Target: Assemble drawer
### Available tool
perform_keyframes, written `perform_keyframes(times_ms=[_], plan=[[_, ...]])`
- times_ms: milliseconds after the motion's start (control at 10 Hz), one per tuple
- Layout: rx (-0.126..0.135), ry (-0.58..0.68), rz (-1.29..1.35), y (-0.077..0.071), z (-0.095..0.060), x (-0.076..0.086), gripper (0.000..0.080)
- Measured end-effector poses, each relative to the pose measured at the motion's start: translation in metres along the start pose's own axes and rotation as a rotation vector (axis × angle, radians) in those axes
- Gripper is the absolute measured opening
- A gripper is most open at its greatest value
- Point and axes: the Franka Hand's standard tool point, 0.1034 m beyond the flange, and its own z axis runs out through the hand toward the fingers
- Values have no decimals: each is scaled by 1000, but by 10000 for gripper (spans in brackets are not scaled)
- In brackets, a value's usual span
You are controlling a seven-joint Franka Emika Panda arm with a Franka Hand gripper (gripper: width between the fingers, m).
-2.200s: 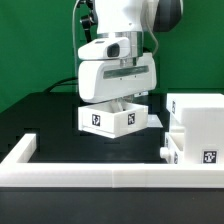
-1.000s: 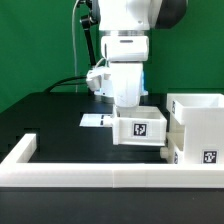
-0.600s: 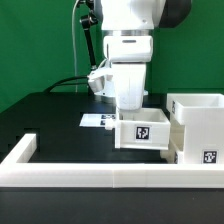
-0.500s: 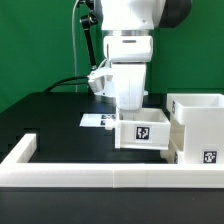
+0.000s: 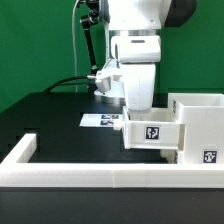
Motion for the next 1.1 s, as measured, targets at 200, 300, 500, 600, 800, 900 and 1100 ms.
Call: perform_keyframes(times_ms=[200,300,500,600,800,900,1100], plan=[[5,0,3,-1,1,0,42],[25,-1,4,-4,2,-1,42],[22,0,4,-3,1,1,42],[22,0,2,-3,1,2,42],[22,3,-5,-3,1,7,42],[22,3,-2,-3,1,8,42],[20,2,14,-2,1,9,42]])
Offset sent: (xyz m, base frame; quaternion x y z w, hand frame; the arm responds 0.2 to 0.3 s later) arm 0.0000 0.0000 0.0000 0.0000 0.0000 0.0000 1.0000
